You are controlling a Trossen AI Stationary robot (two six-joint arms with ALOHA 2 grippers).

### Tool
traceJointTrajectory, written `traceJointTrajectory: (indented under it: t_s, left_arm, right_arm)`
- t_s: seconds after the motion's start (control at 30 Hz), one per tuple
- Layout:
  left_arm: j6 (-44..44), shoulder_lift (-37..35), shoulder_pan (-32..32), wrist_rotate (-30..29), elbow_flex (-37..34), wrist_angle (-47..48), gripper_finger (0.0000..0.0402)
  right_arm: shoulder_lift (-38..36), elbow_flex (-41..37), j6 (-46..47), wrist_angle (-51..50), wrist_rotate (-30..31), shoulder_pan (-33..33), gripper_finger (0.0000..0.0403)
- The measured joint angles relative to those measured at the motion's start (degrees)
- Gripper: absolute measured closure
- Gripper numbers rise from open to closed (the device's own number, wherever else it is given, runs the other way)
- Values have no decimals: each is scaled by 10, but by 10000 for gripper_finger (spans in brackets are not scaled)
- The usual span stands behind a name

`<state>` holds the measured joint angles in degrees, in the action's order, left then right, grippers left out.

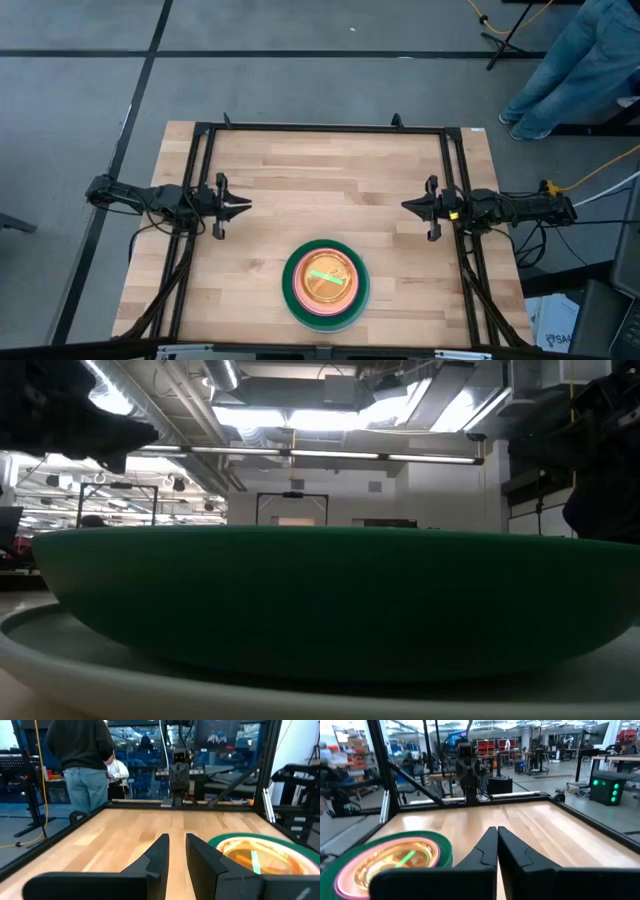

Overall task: Stack plastic plates
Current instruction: Return to Home Position

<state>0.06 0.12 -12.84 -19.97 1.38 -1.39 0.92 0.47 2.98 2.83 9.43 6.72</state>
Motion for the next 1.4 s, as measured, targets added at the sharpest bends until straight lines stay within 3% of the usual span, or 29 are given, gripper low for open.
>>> traceJointTrajectory:
  t_s: [0.87,1.03,1.4]
  left_arm:
    - [8,0,0,-5,-3,-39,344]
    - [20,0,0,16,-3,-34,345]
    - [18,0,1,0,-3,-23,398]
  right_arm:
    - [1,0,15,-3,0,0,397]
    - [1,0,15,-3,0,0,397]
    - [1,0,15,-3,0,0,397]
